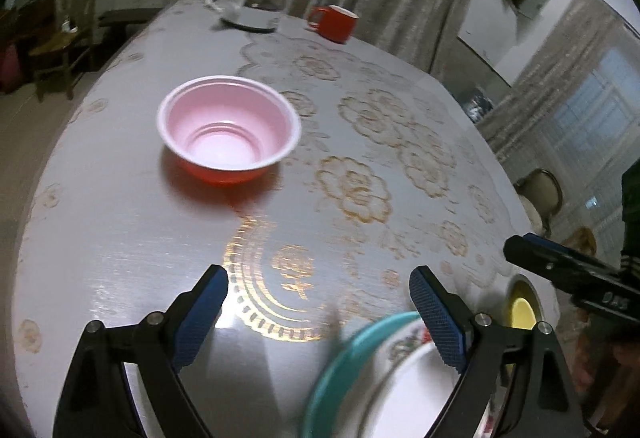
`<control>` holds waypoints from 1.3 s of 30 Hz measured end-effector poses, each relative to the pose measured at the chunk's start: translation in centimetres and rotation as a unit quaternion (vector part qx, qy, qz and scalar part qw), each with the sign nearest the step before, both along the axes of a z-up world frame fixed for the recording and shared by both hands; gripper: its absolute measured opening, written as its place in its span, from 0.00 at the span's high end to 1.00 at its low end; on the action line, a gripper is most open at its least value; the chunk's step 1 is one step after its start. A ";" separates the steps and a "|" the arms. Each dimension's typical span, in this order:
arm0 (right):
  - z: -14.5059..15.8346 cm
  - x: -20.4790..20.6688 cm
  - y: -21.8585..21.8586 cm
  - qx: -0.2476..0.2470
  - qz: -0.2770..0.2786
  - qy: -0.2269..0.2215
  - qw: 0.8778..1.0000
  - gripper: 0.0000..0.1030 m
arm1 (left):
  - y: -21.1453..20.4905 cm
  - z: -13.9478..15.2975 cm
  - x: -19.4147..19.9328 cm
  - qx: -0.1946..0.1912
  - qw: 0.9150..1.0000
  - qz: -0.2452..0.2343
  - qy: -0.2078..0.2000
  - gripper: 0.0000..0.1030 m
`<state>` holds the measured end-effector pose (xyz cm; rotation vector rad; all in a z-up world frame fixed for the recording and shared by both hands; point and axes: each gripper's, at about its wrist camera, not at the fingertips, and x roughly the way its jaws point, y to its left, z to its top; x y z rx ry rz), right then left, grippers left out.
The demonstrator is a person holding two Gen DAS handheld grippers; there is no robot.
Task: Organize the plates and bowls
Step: 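Move both open grippers to the pink-and-red plastic bowl rim, then close both grippers on the pink-and-red bowl rim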
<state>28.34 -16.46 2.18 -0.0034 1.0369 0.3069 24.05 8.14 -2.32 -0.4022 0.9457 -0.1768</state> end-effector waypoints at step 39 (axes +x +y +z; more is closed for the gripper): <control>-7.0 11.9 15.6 0.109 0.067 0.121 0.984 0.70 | 9.1 -3.4 7.9 -0.037 0.997 0.072 0.020 0.64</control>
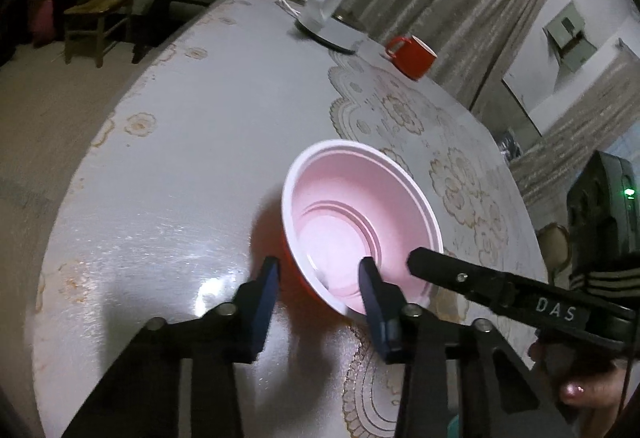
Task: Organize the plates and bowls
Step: 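Close both grippers on the pink-and-red bowl rim, then lift the pink-and-red bowl with both grippers and carry it over the steel bowl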
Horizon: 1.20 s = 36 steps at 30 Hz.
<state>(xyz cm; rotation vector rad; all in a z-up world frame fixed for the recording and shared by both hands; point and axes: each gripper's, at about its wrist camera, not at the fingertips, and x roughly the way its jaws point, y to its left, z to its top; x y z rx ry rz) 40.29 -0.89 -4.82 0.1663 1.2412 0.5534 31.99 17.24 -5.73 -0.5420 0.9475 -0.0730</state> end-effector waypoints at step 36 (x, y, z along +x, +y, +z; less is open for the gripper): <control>4.3 -9.1 -9.1 -0.030 -0.015 -0.061 0.998 0.87 | -9.6 4.8 -7.1 0.025 0.992 -0.087 -0.084 0.76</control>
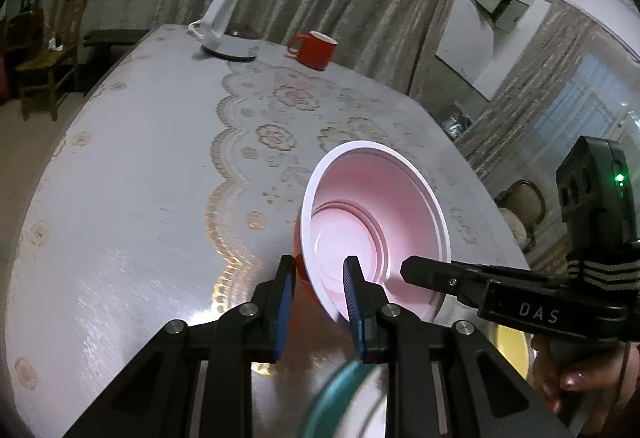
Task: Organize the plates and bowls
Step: 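Lift the pink-and-red bowl with both grippers and carry it over the steel bowl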
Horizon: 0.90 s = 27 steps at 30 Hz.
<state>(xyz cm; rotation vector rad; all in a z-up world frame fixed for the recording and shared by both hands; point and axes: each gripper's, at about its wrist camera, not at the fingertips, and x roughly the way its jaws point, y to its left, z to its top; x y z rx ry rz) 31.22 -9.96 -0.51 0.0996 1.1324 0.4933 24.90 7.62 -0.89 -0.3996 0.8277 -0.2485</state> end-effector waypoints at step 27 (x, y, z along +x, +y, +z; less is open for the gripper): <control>2.5 -14.3 -13.5 0.068 -0.102 -0.043 0.992 0.87 | -11.2 2.9 -8.9 -0.010 0.989 -0.148 -0.026 0.76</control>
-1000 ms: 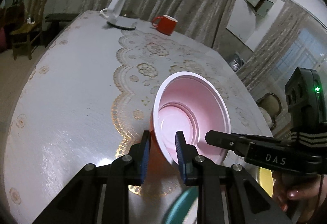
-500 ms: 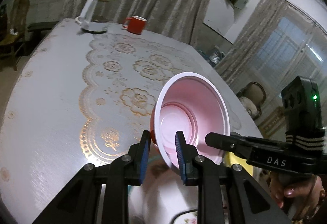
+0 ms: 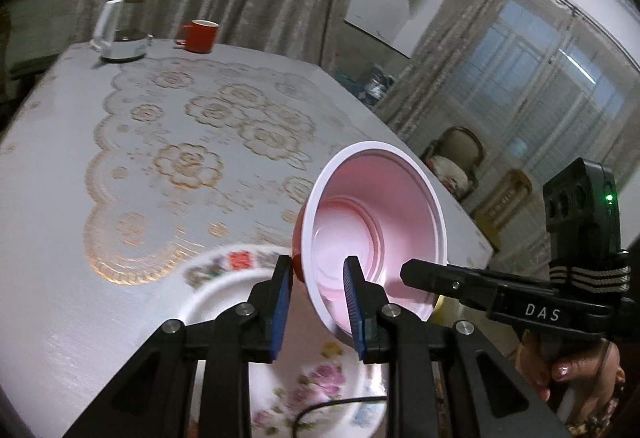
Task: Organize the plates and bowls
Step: 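Lift the pink-and-red bowl with both grippers and carry it over the steel bowl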
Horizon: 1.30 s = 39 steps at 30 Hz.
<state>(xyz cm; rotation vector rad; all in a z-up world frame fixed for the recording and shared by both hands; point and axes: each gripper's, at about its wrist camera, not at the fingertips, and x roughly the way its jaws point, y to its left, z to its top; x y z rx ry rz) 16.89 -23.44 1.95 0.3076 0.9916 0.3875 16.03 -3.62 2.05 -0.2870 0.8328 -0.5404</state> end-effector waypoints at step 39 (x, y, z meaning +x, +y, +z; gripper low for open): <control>-4.4 -4.4 -13.8 0.048 -0.165 0.041 0.984 0.85 | -14.1 -2.9 3.1 0.053 0.986 -0.139 0.070 0.76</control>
